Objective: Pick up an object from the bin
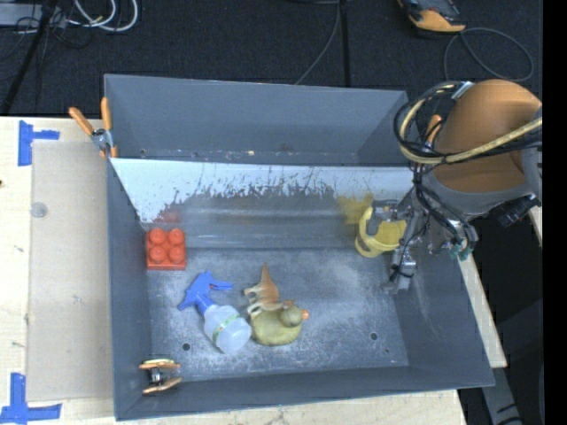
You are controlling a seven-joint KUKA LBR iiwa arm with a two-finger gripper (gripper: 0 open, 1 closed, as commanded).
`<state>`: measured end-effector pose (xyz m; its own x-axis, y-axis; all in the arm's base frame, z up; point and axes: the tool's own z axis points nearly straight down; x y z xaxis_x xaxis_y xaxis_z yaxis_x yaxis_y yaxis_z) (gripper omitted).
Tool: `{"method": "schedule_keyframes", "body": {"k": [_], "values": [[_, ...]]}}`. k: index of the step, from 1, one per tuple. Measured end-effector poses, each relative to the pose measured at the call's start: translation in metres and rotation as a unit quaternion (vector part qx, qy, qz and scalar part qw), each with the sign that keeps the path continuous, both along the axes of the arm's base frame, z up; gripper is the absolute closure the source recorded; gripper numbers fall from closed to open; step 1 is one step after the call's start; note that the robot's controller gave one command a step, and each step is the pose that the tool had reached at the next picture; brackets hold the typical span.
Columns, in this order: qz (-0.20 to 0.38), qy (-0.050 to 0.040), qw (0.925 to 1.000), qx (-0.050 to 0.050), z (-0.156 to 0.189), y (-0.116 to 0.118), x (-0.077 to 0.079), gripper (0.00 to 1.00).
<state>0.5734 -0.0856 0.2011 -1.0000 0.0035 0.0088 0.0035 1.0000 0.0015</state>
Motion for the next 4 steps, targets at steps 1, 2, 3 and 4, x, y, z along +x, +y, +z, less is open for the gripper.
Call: {"method": "schedule_keyframes", "body": {"k": [1,2,3,4], "values": [[0.001,-0.0039,1.0000,-0.001,0.005,0.000,0.001,0.00],[0.017,-0.0027,0.9998,-0.001,-0.016,0.042,-0.031,0.00],[0.024,-0.0008,0.9997,0.001,-0.028,0.068,-0.032,0.00],[0.014,-0.0031,0.9999,-0.001,-0.072,0.102,-0.052,0.00]]}}
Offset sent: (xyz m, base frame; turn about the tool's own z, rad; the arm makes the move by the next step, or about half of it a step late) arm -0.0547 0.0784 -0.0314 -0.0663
